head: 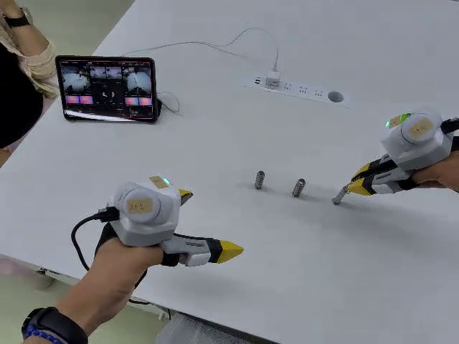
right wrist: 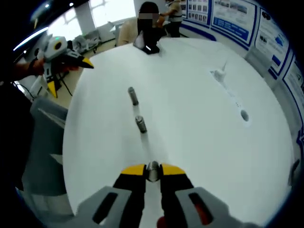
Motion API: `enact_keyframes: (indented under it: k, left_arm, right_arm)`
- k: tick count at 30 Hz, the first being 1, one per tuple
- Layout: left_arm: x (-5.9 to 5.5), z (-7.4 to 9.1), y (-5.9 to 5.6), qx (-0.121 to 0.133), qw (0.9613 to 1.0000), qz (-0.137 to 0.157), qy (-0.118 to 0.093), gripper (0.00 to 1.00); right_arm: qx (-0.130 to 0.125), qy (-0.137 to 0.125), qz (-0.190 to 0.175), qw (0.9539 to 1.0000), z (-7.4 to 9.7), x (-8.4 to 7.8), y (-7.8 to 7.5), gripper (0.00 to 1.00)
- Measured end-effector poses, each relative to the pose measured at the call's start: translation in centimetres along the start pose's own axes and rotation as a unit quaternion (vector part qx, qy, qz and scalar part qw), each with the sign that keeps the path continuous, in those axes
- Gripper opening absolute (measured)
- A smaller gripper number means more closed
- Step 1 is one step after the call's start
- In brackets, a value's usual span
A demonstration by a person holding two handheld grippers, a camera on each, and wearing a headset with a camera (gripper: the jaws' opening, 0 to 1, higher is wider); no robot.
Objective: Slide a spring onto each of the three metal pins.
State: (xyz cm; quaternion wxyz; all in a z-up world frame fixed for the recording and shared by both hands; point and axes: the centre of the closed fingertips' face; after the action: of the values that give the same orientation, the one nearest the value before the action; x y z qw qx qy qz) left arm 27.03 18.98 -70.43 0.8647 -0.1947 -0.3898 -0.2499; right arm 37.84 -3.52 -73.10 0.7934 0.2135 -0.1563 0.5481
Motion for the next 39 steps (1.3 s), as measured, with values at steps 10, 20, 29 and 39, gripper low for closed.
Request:
enact_keyframes:
  k: [10,20,29,39]
  left_arm:
    - [-0.1,0.3,0.0,0.004,1.0000,0.002,0.001,0.89]
    - [0.1,0.3,-0.2,0.003,1.0000,0.007,-0.004,0.89]
    - [0.1,0.7,0.3,0.008,0.9999,0.007,-0.003,0.88]
    - [-0.2,0.7,0.1,0.010,0.9999,0.008,0.000,0.88]
  right_arm:
    - [0.003,0.008,0.005,1.0000,-0.7,-0.1,-0.3,0.13]
    - [0.007,0.013,0.015,0.9998,-1.6,0.3,-0.3,0.13]
    - [0.009,0.029,0.026,0.9992,-2.9,-0.6,-0.6,0.13]
    - [0.014,0.029,0.021,0.9992,-3.7,-1.0,-0.7,0.13]
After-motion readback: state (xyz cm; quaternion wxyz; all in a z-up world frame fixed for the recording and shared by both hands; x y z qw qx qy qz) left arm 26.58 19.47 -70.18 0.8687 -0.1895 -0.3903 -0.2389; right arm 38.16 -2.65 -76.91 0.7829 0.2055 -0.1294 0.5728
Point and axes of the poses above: the centre of the closed fingertips' face, and the gripper's own axes: z roughly backward along the fingers, y roughly to its left, x roughly out of its top, and after that the axes turned 7 degrees about x, right-handed
